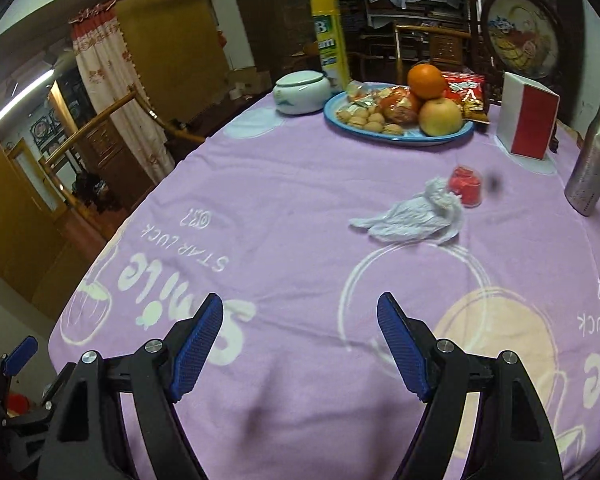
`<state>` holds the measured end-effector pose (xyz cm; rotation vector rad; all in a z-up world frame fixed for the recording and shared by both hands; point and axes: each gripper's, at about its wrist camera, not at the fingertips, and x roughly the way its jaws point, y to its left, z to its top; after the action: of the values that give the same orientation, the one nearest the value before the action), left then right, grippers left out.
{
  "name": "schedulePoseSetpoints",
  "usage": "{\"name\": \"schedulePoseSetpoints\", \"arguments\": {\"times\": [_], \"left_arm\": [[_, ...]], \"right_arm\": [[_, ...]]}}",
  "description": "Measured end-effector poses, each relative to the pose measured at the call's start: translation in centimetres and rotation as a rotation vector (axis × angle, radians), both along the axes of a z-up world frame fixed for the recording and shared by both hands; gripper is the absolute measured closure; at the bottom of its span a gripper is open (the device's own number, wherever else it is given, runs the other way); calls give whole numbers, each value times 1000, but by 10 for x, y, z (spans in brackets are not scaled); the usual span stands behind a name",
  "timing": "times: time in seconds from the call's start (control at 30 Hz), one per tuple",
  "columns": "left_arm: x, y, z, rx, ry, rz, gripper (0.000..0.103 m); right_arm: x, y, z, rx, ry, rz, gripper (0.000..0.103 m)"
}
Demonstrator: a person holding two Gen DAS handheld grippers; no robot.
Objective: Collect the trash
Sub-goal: 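Swing both empty tools back over the table, then grasp the crumpled plastic bag with the left tool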
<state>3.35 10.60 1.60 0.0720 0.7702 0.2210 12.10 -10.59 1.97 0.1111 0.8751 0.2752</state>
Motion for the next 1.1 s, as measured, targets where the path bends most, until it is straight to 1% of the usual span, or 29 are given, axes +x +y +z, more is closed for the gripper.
{"name": "schedulePoseSetpoints", "arguments": {"times": [0.13,0.2,0.33,0.43,0.47,0.5,0.6,0.67,0.73,0.8,1.0,1.1], "left_arm": [[23,-26,9,31,-30,-44,13],[30,-36,12,34,-34,-59,13],[65,-66,9,30,-37,-119,13],[88,-84,1,43,-2,-140,13],[100,-92,-5,30,24,-155,13],[107,-97,-7,25,34,-164,13],[122,-115,-13,53,34,-189,13],[135,-129,-17,69,34,-216,13],[146,-140,-19,60,46,-237,13],[156,-152,-23,50,62,-252,13],[182,-185,-42,43,116,-308,12],[192,-194,-49,28,131,-320,12]], "right_arm": [[11,-13,7,-7,-12,-30,25],[18,-25,12,-12,-30,-71,21],[31,-56,15,13,-52,-167,18],[41,-77,5,14,-43,-220,18],[46,-84,0,26,-27,-229,18],[50,-90,-4,36,-14,-236,18],[54,-105,-12,57,-1,-254,18],[56,-117,-19,69,28,-292,17],[56,-128,-22,80,28,-332,17],[59,-136,-25,63,31,-385,17],[59,-150,-28,83,36,-430,17],[59,-154,-28,64,30,-452,16]]}}
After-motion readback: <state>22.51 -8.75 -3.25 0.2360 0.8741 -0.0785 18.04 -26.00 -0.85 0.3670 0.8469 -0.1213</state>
